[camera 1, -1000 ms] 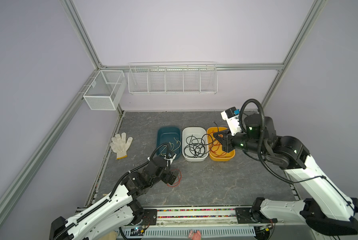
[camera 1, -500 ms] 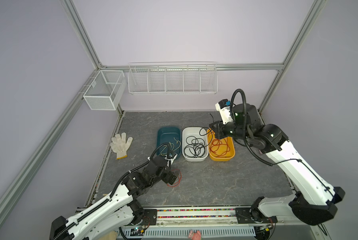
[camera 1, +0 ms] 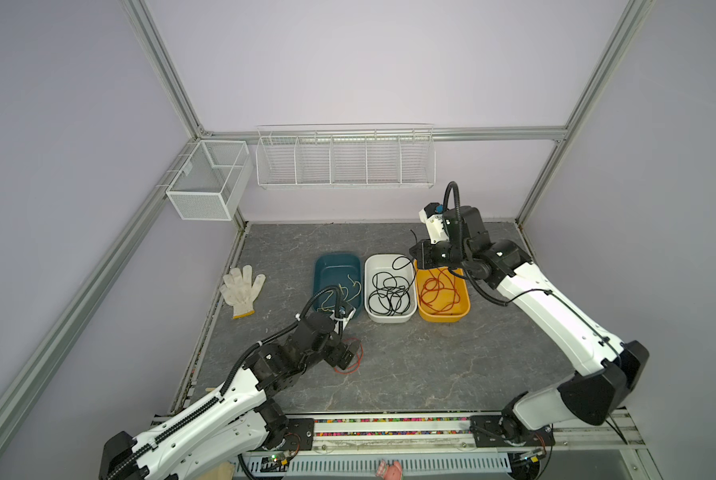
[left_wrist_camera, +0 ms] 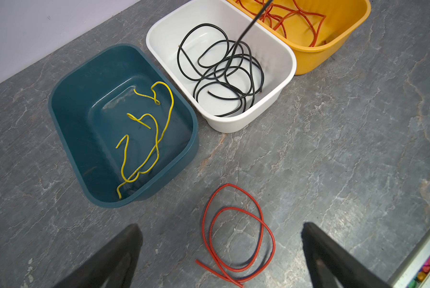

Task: Untangle the cables
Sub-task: 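Lower the black wire into the white tub and open the right gripper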

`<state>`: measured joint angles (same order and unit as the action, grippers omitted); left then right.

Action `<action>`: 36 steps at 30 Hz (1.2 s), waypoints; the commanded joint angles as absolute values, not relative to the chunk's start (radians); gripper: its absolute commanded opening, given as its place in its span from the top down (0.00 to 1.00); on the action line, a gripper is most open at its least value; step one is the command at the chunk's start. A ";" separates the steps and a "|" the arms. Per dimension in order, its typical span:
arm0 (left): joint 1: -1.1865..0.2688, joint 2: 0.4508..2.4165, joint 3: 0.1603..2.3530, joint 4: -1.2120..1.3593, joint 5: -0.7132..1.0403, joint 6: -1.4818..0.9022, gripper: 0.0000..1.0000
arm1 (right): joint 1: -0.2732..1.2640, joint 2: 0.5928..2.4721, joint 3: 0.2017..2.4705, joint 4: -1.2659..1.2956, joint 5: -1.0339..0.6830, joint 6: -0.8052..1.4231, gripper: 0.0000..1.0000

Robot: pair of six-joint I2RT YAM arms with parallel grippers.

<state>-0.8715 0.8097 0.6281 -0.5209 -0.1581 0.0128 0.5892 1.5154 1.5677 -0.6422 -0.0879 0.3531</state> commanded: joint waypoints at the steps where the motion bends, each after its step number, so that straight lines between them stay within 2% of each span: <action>1: -0.876 0.800 0.621 -0.511 -0.147 0.038 0.00 | 0.586 1.552 1.528 -0.597 -0.120 0.371 0.93; 10: -0.876 0.803 0.623 -0.511 -0.144 0.038 0.01 | 0.585 1.664 1.460 -0.578 -0.080 0.395 0.93; 19: -0.876 0.806 0.624 -0.511 -0.139 0.042 0.00 | 0.589 1.771 1.437 -0.548 -0.131 0.414 0.93; 36: -0.876 0.810 0.626 -0.512 -0.130 0.045 0.00 | 0.617 1.871 1.437 -0.560 -0.122 0.403 0.93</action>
